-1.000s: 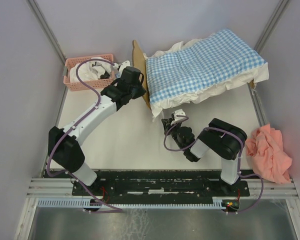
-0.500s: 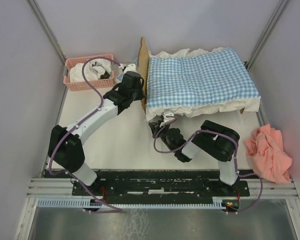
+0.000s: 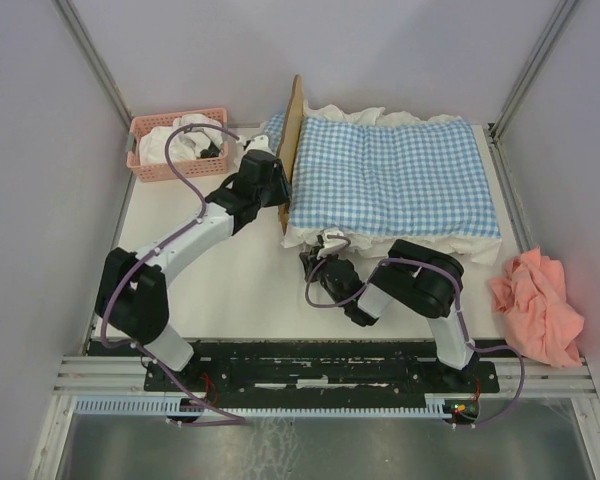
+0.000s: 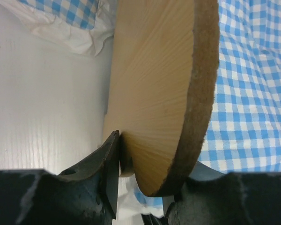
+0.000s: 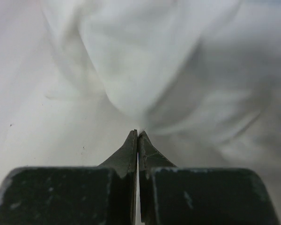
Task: Set up the pet bed
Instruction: Tie the ropes to the bed frame.
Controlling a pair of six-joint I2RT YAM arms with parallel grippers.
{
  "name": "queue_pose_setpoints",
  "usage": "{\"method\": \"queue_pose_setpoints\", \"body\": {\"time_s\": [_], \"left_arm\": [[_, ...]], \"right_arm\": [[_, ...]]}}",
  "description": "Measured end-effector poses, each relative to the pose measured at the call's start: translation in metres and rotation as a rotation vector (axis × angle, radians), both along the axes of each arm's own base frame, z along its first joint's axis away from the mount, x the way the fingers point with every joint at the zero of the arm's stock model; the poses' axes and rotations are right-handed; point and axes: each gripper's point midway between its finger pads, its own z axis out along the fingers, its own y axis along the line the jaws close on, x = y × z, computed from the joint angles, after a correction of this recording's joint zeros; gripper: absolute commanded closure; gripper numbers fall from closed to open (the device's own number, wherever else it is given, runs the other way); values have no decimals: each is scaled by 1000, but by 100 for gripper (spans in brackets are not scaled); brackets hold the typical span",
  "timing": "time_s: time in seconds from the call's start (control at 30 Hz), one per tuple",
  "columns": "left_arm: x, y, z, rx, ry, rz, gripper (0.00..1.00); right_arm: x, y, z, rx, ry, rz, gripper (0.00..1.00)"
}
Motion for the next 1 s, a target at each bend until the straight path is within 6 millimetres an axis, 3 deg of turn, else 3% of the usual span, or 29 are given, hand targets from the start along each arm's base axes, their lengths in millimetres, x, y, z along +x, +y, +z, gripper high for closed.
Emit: {"method": "queue_pose_setpoints", "body": {"time_s": [0.13, 0.37, 0.53, 0.63, 0.83, 1.0], "left_arm": [[-10, 3, -8, -42, 32, 5, 54], [-42, 19, 23, -141, -27, 23, 53], [-70, 34, 37, -173, -84, 10, 53], [-91, 38, 15, -166, -52, -27, 54], [-129, 35, -64, -157, 103, -120, 53], [-129, 16, -100, -203, 179, -174, 53]], "right_arm": [[-2, 0, -3, -5, 13, 2, 98], [-4, -3, -9, -25, 35, -2, 98], [-7, -8, 1, -13, 29, -4, 98], [-8, -4, 7, 4, 26, 14, 98], [-14, 4, 9, 11, 33, 69, 98], [-16, 9, 10, 14, 33, 99, 98]]}}
